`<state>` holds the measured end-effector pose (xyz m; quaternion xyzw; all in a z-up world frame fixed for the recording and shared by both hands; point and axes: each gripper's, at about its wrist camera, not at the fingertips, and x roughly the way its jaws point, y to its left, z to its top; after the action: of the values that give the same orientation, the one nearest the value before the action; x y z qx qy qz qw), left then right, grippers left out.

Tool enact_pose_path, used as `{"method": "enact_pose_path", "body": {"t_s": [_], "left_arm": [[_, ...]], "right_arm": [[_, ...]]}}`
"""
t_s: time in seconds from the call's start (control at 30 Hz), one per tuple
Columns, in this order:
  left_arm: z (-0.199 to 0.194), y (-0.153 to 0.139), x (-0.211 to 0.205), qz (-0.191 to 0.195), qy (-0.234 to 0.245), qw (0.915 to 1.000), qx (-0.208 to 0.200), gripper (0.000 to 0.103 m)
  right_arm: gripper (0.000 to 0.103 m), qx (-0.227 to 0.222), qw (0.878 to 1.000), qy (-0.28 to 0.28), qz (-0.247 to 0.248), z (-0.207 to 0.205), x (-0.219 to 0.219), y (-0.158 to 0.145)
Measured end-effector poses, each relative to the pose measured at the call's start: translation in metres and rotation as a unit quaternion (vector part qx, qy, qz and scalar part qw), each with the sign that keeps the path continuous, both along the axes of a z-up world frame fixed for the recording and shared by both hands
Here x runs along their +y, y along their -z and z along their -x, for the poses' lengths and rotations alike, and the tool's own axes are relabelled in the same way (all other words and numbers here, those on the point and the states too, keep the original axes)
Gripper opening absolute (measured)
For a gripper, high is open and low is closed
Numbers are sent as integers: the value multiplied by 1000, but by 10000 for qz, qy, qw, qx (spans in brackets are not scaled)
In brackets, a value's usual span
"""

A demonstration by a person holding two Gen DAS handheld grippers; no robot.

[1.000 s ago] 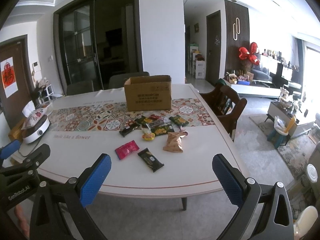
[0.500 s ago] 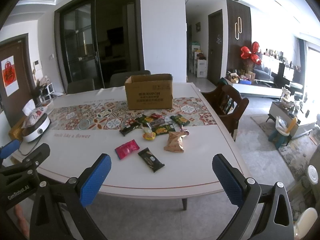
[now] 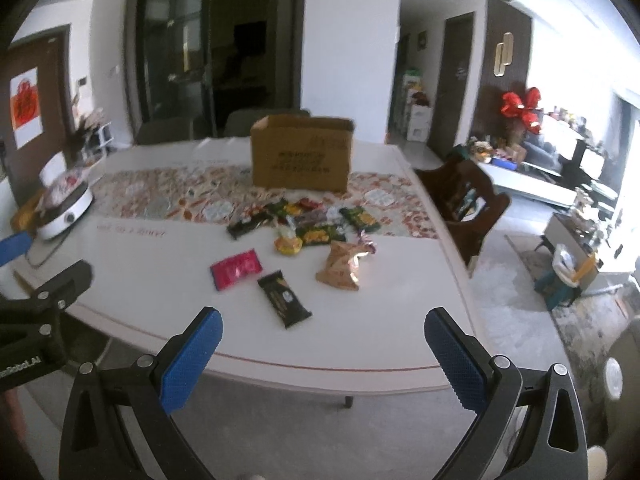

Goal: Organize snacks
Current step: 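Grasp the pink packet with the left gripper while the right grasps the black cracker bar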

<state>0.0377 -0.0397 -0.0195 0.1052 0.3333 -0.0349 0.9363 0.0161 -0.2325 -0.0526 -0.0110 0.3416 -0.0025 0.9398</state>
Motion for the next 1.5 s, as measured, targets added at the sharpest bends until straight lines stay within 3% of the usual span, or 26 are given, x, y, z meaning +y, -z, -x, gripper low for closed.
{"method": "enact_pose_path", "body": {"t_s": [0.23, 0.43, 0.57, 0.77, 0.97, 1.13, 1.27, 1.5], "left_arm": [[-23, 21, -12, -59, 214, 9990, 380, 89], [-66, 37, -19, -292, 640, 9964, 466, 83], [-111, 55, -20, -344, 1205, 9892, 765, 72], [-170, 83, -22, -445, 1957, 9725, 1184, 67], [-195, 116, -32, -472, 2525, 9530, 1610, 61], [-207, 139, -40, -506, 2805, 9398, 1886, 54], [-216, 152, -47, -517, 2879, 9341, 2049, 53], [-228, 159, -53, -412, 2846, 9339, 2123, 54]], "right_arm": [[102, 255, 9984, -505, 10, -17, -2, 18], [102, 473, 9964, -689, 137, -59, 5, 31], [101, 625, 9957, -670, 164, -96, 12, 46], [94, 1138, 9930, -309, 19, -148, 21, 70], [82, 1685, 9856, -108, -50, -167, 31, 101], [80, 1855, 9824, -173, 102, -176, 35, 115], [72, 1992, 9791, -372, 185, -183, 38, 128], [65, 2150, 9751, -541, -16, -195, 36, 140]]}}
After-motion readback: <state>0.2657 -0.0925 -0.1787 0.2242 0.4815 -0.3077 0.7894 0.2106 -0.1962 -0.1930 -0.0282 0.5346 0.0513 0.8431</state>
